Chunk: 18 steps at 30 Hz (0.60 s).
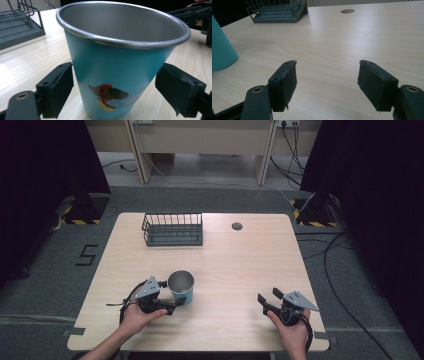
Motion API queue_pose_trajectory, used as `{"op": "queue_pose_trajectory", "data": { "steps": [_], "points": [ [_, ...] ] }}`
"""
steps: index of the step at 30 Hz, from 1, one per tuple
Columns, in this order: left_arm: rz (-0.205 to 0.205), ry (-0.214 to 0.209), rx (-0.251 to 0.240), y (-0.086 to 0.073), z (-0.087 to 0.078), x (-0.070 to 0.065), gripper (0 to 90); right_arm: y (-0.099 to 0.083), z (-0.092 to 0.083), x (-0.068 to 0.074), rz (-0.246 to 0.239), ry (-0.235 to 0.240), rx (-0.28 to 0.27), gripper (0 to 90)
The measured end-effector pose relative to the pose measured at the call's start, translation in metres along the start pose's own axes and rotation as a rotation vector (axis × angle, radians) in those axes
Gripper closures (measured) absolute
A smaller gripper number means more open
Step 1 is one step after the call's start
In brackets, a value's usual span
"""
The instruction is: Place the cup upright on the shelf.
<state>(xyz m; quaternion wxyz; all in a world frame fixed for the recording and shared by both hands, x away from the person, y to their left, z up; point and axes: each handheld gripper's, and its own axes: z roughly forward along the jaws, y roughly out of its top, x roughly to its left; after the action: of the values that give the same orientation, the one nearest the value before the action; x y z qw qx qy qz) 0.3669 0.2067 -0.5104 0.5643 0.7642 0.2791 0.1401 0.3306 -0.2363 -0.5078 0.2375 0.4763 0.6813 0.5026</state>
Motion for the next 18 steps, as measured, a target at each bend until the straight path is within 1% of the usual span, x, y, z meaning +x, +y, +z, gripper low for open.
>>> {"op": "queue_pose_trajectory", "data": {
  "steps": [2,5,8,18],
  "points": [
    [0.003,0.000,0.000,0.0002,0.0014,0.0001,14.8,-0.0003,0.0004,-0.0001,-0.005,-0.001,-0.001,31.9],
    [0.003,-0.001,-0.001,0.0001,0.0031,0.0006,15.1,-0.0006,0.0006,0.0005,0.001,0.002,0.004,31.9],
    [0.008,-0.004,-0.005,0.0002,0.0032,0.0009,17.1,-0.0007,0.0007,0.0004,0.002,0.002,0.005,32.0],
    [0.008,-0.007,-0.014,-0.0011,0.0034,0.0016,17.5,-0.0011,0.0014,0.0008,0.004,0.003,0.008,32.2]
  ]
}}
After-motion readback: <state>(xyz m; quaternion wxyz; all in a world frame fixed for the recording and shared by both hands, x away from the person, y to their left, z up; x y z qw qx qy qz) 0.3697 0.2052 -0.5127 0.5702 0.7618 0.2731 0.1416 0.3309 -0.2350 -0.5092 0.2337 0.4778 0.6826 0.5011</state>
